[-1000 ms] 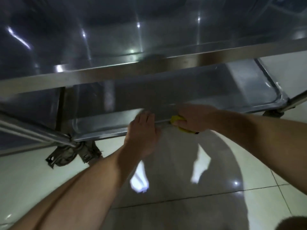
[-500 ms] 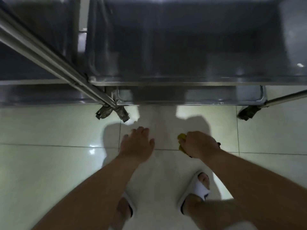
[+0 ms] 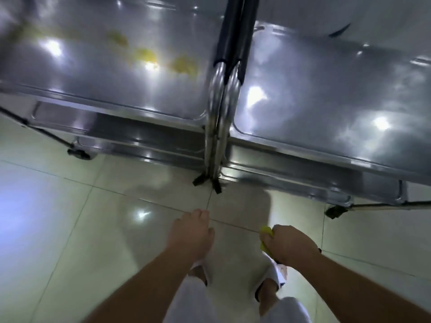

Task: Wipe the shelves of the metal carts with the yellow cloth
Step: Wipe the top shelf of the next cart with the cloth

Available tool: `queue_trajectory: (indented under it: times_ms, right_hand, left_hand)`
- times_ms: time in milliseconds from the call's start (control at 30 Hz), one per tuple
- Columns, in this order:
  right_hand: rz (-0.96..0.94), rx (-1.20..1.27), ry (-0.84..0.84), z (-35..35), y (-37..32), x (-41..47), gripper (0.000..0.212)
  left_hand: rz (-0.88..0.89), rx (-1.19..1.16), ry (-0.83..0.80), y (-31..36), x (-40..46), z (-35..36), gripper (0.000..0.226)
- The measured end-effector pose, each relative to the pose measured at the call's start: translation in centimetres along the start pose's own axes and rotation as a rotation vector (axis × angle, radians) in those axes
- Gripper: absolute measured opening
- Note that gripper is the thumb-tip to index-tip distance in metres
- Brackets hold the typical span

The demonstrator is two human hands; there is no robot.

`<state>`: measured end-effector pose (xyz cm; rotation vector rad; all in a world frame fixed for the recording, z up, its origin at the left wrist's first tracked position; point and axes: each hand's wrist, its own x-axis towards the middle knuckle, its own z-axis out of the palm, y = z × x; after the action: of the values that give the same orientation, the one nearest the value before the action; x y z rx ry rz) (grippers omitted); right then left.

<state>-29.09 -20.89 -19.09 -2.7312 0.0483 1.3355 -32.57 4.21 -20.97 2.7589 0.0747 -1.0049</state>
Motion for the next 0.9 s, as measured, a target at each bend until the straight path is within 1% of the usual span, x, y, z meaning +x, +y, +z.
queue_trajectory:
  times_ms: [133, 200, 267, 333, 367, 467, 533, 667, 800, 900]
  right_hand:
    - [-0.07, -0.052, 0.074, -3.4, -6.1, -5.2, 0.042]
    - [-0.115, -0.074, 0.096, -5.0, -9.3, -6.8, 0.05]
    - [-0.12, 0.016, 0.103, -6.5, -12.8, -8.5, 0.058]
    - [-0.173, 0.06, 0.107, -8.3, -16.5, -9.6, 0.052]
    - [-0.215, 0.038, 0.103, -9.1, -18.3, -10.0, 0.049]
    - [-0.295, 0.004, 0.109, -10.9, -22.4, -9.1, 0.048]
    - [-0.342, -0.001, 0.128, -12.1, -25.0, -7.7, 0.051]
    - [-0.423, -0.048, 0.143, -15.6, -30.7, -5.3, 0.049]
    - [-0.518, -0.142, 0.142, -19.9, -36.8, -3.1, 0.059]
    - [-0.589, -0.172, 0.116, -22.5, -41.3, -1.9, 0.052]
  left_hand:
    - [-0.029, -0.039, 0.061, -5.2, -5.2, -6.0, 0.05]
    - [-0.046, -0.057, 0.11, -7.8, -7.4, -8.6, 0.05]
    - [-0.075, -0.101, 0.15, -10.2, -9.2, -10.3, 0.05]
    - [-0.108, -0.144, 0.197, -12.6, -10.5, -11.7, 0.05]
    - [-0.131, -0.164, 0.212, -13.6, -10.8, -12.5, 0.05]
    - [-0.192, -0.224, 0.25, -16.2, -11.2, -14.2, 0.051]
    - [-0.22, -0.24, 0.272, -17.6, -10.9, -15.6, 0.053]
    - [-0.29, -0.255, 0.343, -20.5, -9.7, -19.4, 0.052]
    - [-0.386, -0.299, 0.428, -24.3, -9.2, -23.7, 0.052]
    - [-0.45, -0.348, 0.471, -27.2, -9.2, -25.8, 0.052]
